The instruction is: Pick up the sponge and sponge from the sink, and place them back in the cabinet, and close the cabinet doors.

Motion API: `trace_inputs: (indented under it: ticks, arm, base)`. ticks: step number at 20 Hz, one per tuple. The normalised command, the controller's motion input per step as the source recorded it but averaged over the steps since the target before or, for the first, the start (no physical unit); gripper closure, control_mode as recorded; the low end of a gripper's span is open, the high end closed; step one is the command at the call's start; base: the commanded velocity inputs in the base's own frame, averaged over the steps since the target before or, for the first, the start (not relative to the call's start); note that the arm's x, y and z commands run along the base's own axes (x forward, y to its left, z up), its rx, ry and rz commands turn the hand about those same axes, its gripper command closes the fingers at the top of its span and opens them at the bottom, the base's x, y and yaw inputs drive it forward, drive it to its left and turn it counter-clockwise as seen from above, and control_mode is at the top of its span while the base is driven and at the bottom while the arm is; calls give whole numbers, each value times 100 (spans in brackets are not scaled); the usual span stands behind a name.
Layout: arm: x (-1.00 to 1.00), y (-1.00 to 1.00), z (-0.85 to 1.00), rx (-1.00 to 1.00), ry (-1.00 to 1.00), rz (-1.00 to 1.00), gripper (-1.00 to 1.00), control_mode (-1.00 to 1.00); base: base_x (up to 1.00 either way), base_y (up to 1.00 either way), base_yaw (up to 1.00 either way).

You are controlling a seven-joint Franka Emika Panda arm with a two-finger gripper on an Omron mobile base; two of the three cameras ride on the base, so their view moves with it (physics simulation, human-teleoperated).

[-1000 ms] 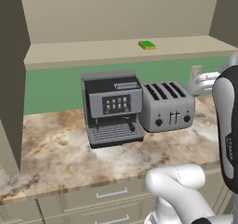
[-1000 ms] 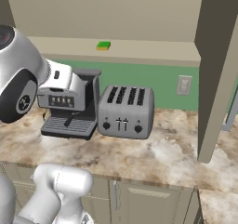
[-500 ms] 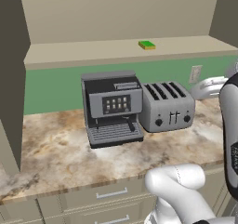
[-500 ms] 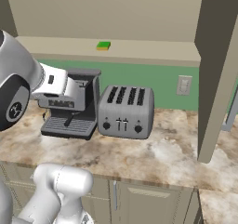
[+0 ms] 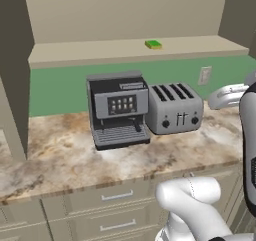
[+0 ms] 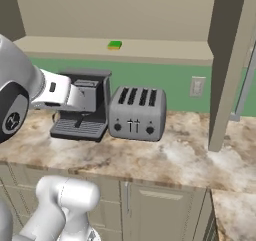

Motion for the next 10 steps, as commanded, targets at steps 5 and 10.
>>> trace_inputs:
  ticks: [5, 10]
  arm:
    - [0, 0, 0, 0, 0, 0, -100, 100]
    - [0, 0, 0, 0, 0, 0, -100, 100]
  base:
    - [-69, 0, -5]
    - [-79, 0, -13]
